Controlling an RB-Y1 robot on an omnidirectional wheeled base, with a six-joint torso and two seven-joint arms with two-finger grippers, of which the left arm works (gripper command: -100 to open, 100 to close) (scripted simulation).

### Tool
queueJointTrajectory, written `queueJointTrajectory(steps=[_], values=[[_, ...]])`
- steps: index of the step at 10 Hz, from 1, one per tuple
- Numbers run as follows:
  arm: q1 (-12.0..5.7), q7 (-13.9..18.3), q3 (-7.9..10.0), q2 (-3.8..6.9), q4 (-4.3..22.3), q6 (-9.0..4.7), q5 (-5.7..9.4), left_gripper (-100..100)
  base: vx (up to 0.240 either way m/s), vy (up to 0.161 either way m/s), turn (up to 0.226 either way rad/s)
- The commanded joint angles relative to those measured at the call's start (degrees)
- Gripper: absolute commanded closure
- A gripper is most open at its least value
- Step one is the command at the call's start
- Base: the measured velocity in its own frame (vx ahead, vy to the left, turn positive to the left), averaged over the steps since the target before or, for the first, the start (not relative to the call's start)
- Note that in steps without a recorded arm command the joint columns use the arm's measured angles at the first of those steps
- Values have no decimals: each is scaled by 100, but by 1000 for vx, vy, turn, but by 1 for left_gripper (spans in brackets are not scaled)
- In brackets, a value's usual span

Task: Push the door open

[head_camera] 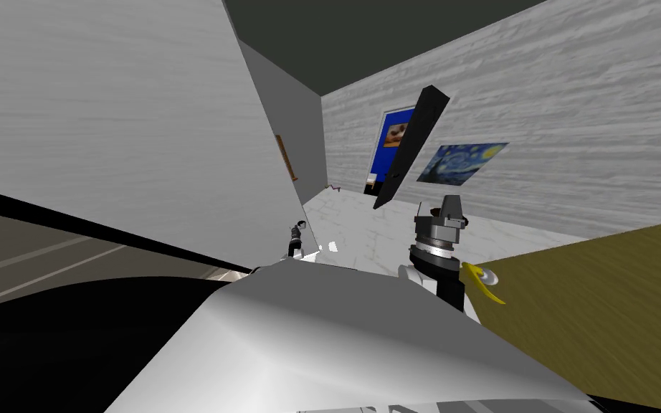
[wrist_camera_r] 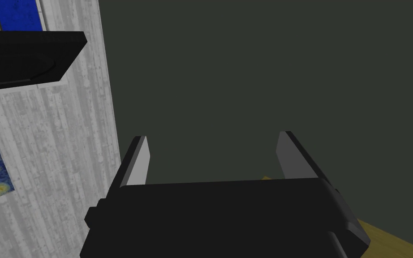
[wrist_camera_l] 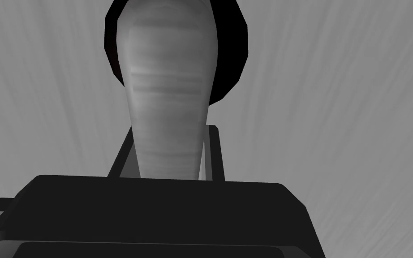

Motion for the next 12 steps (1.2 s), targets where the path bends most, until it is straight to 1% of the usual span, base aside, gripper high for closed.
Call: queueJointTrajectory(steps=[1,2,4,5,7,8,9,12], values=[[41,-45,128,77,-92,41,80,100,193,-44,55],[41,-45,128,77,-48,41,80,100,142,-28,44],[59,-96,264,115,-76,32,171,100,179,-16,48],[59,-96,264,115,-76,32,171,100,145,-26,35],[59,-96,264,115,-76,32,171,100,24,5,-3],[72,-133,363,142,-64,25,237,100,118,-42,29],[72,-133,363,142,-64,25,237,100,144,-46,60],[93,-192,523,186,-45,15,343,100,184,-35,60]])
